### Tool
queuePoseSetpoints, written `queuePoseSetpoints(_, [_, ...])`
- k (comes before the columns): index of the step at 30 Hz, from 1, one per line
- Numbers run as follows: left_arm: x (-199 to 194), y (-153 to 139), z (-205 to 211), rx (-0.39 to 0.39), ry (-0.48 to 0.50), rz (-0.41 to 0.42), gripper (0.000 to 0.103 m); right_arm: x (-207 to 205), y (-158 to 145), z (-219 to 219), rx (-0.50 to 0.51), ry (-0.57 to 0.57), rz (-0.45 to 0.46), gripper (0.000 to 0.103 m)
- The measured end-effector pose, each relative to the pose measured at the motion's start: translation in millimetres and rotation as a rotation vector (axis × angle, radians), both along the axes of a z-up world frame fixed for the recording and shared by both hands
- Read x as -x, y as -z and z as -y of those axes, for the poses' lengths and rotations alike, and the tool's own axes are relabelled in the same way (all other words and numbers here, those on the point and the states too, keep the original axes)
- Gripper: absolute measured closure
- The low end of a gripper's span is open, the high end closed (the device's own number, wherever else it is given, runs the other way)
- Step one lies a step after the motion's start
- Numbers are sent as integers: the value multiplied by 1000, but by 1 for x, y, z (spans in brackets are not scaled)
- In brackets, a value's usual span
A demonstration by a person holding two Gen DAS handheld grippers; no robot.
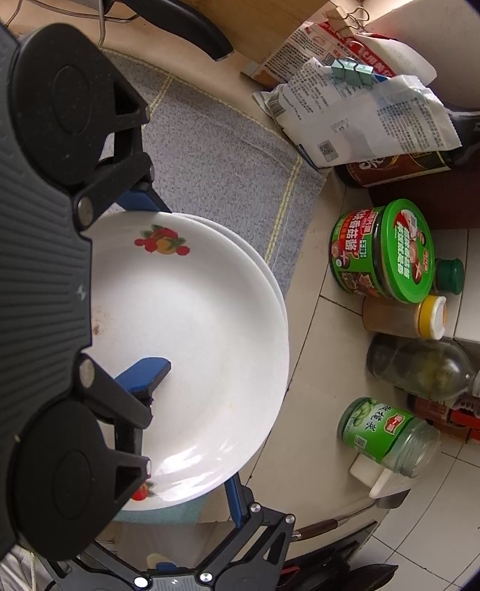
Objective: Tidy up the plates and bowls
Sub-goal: 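Carry the held plate with the left tool over the stacked plates, then lower the plate onto the stack and open the left tool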
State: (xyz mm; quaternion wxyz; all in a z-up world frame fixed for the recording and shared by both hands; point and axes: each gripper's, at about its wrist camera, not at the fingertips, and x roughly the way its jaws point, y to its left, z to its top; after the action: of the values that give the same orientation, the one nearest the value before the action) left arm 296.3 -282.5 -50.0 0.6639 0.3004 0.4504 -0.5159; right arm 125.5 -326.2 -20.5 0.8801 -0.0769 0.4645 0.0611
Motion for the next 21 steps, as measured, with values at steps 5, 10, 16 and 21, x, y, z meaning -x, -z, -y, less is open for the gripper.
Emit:
queuePoseSetpoints(5, [0,4,4,-2,9,-9,25,0,2,1,2,8,-12,0])
queuePoseSetpoints(10, [0,6,7,-1,18,-17,25,1,2,3,3,18,-22,0])
queuePoseSetpoints(16, [2,10,11,-6,24,-25,25,1,1,3,8,23,-36,0])
queuePoseSetpoints(21, [3,11,12,-14,30,-25,25,0,2,4,6,29,-46,0])
